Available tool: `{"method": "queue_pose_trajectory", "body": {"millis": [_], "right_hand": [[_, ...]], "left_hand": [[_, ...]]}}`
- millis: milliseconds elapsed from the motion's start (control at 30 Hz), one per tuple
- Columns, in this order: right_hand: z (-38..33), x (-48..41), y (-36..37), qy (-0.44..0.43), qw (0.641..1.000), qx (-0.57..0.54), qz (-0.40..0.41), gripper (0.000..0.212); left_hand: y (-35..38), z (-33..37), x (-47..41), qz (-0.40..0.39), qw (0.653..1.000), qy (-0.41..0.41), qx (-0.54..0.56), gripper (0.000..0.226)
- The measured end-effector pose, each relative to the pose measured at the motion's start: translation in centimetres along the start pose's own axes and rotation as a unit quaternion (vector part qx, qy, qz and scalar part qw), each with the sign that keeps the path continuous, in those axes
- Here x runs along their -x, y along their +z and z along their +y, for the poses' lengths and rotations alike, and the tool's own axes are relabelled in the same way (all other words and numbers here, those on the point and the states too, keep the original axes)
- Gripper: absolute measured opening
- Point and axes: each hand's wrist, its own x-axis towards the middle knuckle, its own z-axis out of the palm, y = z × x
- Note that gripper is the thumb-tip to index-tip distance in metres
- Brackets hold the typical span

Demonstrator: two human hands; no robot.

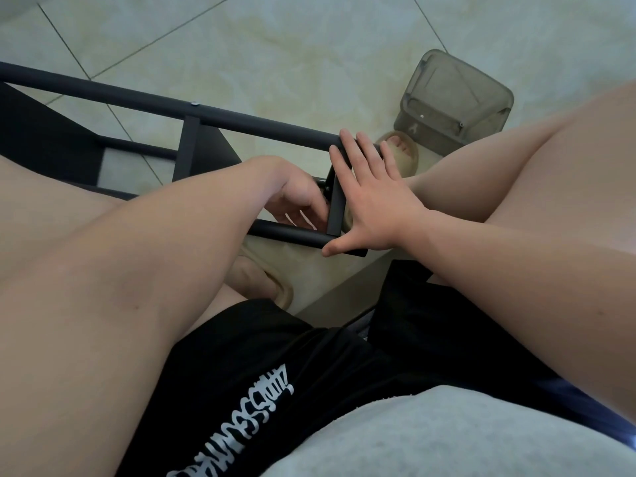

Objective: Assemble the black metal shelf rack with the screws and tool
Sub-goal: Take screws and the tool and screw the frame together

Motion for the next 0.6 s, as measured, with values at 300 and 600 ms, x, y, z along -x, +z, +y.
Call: {"method": "queue_pose_trajectory", "body": {"millis": [300, 600], "right_hand": [[-0.17, 0.15, -0.08, 0.002, 1.0, 0.001, 0.003, 0.153], [-0.09, 0.06, -0.14, 0.001, 1.0, 0.0, -0.002, 0.153]], "left_hand": [[0.34, -0.11, -0.2, -0.003, 1.0, 0.01, -0.003, 0.015], [0.24, -0.11, 0.16, -0.004, 1.0, -0.001, 0.01, 0.021]]}}
